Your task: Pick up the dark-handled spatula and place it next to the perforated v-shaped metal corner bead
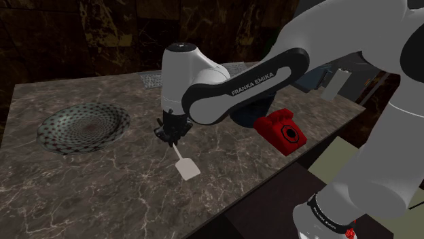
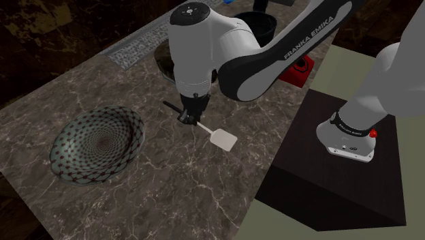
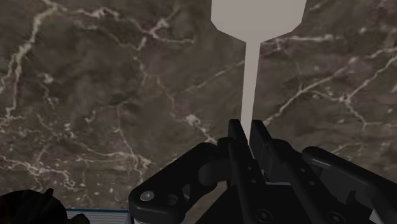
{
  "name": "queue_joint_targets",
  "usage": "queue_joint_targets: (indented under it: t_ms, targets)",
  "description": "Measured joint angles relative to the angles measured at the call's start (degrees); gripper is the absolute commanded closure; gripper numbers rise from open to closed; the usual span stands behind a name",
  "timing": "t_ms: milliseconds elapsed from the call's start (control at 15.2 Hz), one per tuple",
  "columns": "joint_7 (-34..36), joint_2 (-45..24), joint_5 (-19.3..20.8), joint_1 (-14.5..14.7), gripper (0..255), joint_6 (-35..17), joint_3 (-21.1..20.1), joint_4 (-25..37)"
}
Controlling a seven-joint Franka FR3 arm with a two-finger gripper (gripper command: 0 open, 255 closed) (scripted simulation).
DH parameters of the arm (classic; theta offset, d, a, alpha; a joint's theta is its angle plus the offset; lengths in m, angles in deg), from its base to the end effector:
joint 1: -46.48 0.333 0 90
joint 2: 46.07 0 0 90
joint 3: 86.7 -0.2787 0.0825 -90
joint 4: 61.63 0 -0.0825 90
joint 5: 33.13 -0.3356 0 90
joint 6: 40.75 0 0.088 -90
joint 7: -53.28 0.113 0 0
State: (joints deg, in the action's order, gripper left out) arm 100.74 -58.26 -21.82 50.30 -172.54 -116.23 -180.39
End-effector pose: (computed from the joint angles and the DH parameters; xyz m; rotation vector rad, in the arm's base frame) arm 0.4543 0.2867 0.3330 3.1292 -0.2036 0.1039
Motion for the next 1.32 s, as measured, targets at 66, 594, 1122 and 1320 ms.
queue_joint_targets:
  t_ms: [66,594,1122,1320]
  targets:
    - [-0.3,0.5,-0.4,-0.1,255,0.5,-0.1,0.1]
    - [-2.1,3.8,-3.0,-0.6,255,5.9,-0.8,2.7]
    - [-3.8,6.6,-5.2,-1.1,255,11.5,-1.1,6.0]
    - [-4.4,7.4,-5.7,-1.2,255,13.5,-1.1,7.4]
